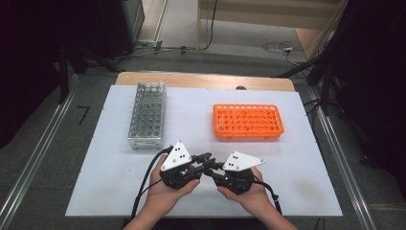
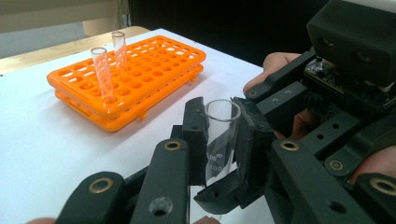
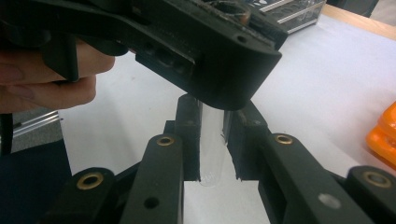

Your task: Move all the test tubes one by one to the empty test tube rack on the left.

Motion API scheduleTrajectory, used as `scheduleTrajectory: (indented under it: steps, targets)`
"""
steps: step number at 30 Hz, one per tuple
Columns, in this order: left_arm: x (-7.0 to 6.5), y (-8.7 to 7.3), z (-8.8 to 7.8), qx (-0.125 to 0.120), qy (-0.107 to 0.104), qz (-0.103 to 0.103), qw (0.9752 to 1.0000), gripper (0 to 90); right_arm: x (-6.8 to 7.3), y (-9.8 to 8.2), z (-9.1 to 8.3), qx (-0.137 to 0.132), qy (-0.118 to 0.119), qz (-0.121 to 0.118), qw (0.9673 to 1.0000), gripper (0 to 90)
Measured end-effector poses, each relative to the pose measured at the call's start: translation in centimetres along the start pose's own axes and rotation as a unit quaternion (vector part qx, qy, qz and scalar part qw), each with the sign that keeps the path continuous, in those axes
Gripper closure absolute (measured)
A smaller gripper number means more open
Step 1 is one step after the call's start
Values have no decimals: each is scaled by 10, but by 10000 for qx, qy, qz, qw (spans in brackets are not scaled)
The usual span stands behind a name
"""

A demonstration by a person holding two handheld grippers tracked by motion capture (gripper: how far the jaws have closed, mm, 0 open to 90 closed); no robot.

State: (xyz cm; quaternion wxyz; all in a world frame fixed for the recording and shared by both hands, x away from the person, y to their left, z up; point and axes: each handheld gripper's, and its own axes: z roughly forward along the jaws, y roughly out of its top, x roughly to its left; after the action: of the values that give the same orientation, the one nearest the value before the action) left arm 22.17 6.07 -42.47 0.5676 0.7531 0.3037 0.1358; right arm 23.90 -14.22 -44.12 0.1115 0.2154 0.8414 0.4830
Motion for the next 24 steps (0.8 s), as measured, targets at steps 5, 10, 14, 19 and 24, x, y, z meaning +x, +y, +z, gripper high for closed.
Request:
scheduleTrajectory:
  steps: [5, 10, 14, 19, 24]
  targets:
    - [3, 1, -3, -58, 8, -44, 10000, 756, -4, -1, -2, 11, 77, 61, 10000, 661]
    - [7, 2, -6, -103, 43, -87, 9999, 756, -9, -2, -6, -28, 211, 100, 9997, 465]
    - [10, 2, -8, -117, 89, -98, 9998, 756, -12, -2, -9, -15, 215, 107, 9997, 311]
    - [14, 2, -11, -151, 144, -123, 9997, 756, -16, -2, -13, -2, 213, 135, 9997, 137]
    - [16, 2, -13, -147, 189, -130, 9996, 756, -21, -3, -18, -20, 167, 177, 9997, 0]
